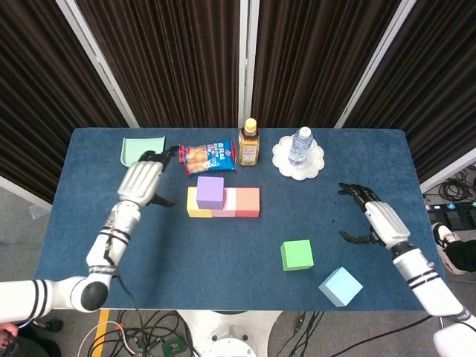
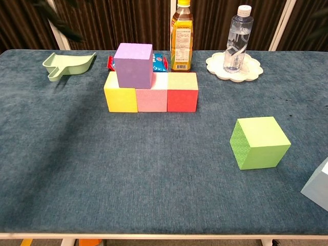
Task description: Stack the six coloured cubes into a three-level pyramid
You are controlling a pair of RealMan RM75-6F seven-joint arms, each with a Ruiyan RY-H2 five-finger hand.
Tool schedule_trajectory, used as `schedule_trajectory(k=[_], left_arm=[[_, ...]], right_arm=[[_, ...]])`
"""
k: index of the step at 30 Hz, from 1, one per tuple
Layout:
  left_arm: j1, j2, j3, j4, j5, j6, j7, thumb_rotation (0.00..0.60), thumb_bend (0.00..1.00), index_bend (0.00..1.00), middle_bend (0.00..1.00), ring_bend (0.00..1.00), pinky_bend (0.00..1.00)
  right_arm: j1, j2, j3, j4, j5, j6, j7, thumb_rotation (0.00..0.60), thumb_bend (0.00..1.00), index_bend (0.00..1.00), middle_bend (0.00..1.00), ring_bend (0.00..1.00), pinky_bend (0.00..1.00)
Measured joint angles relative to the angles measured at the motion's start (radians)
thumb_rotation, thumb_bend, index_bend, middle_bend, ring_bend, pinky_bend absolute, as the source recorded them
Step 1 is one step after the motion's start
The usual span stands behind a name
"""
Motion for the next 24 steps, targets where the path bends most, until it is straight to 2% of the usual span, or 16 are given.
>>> schedule_trajectory(k=[4, 10, 16, 24], left_arm=[[0.119, 0.039, 0.063, 0.001, 0.119, 0.083, -0.058, 0.600, 0.04, 0.07, 0.15, 0.20, 0.12], [0.215, 0.058, 0.124, 0.026, 0.216, 0.098, -0.106, 0.600, 0.04, 0.08, 0.15, 0.20, 0.12], [0.267, 0.051, 0.136, 0.051, 0.278, 0.097, -0.135, 0.600, 0.04, 0.08, 0.15, 0.20, 0.12], [0.298, 0.052, 0.113, 0.063, 0.304, 0.062, -0.178, 0.600, 0.04, 0.08, 0.15, 0.20, 0.12]], right_arm=[[0.007, -0.023, -0.048, 0.001, -0.051, -0.029, 0.009, 0.600, 0.17, 0.00, 0.19, 0.00, 0.00], [0.043, -0.099, -0.068, 0.021, -0.040, -0.107, -0.057, 0.600, 0.05, 0.00, 0.18, 0.00, 0.00], [0.062, -0.164, -0.081, 0.047, -0.029, -0.121, -0.135, 0.600, 0.01, 0.00, 0.18, 0.00, 0.00], [0.063, -0.222, -0.106, 0.113, -0.098, -0.072, -0.147, 0.600, 0.00, 0.00, 0.20, 0.00, 0.00]])
